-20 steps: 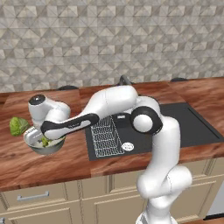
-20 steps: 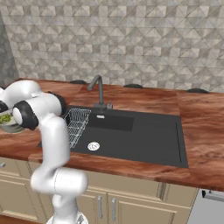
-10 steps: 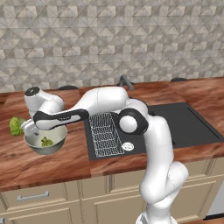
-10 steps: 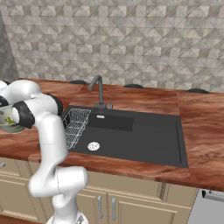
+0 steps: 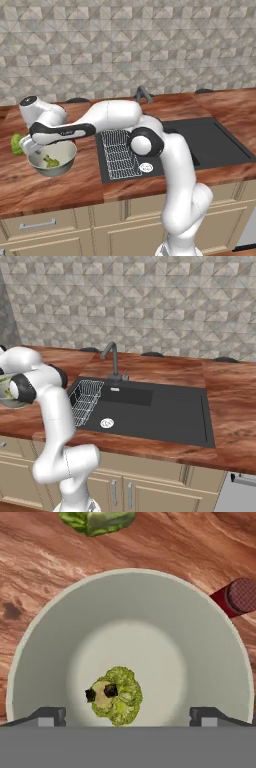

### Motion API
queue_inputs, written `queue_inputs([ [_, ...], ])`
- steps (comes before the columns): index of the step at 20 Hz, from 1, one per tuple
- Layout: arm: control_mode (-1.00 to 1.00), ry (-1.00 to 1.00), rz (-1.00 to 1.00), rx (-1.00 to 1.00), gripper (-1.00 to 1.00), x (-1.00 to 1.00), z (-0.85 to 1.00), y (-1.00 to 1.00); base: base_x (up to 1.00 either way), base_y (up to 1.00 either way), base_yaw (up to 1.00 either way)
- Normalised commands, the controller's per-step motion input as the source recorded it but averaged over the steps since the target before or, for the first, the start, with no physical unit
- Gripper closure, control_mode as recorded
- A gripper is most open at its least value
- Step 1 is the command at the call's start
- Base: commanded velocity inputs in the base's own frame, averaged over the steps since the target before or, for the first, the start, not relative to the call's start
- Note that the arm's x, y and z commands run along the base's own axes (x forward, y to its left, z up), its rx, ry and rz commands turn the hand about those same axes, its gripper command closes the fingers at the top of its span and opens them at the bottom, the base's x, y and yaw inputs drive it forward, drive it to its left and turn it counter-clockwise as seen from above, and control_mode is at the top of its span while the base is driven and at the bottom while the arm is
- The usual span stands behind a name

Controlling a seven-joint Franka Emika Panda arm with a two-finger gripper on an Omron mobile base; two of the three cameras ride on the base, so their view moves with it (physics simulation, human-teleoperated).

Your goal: Pick the broccoli from the sink and place it in the bowl. Then pick the bowl and place it in the microwave. Then close the microwave door and press the start button.

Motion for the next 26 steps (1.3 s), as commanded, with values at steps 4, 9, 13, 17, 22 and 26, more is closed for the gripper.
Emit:
queue_inputs([
  [4,-1.00,-0.02,0.14,0.00,-1.00,-0.96,-0.02,0.09,0.00,0.00,0.00],
  [9,-1.00,0.00,0.05,-0.02,-1.00,-0.21,-0.10,0.01,0.00,0.00,0.00],
  [13,-1.00,0.00,0.02,-0.05,-1.00,0.19,-0.15,0.00,0.00,0.00,0.00],
  [17,-1.00,0.00,0.03,-0.06,-1.00,0.26,-0.21,0.00,0.00,0.00,0.00],
  [22,-1.00,0.00,0.06,-0.08,-1.00,0.01,-0.33,0.00,0.00,0.00,0.00],
  [26,-1.00,0.00,0.08,-0.06,-1.00,0.00,-0.31,0.00,0.00,0.00,0.00],
])
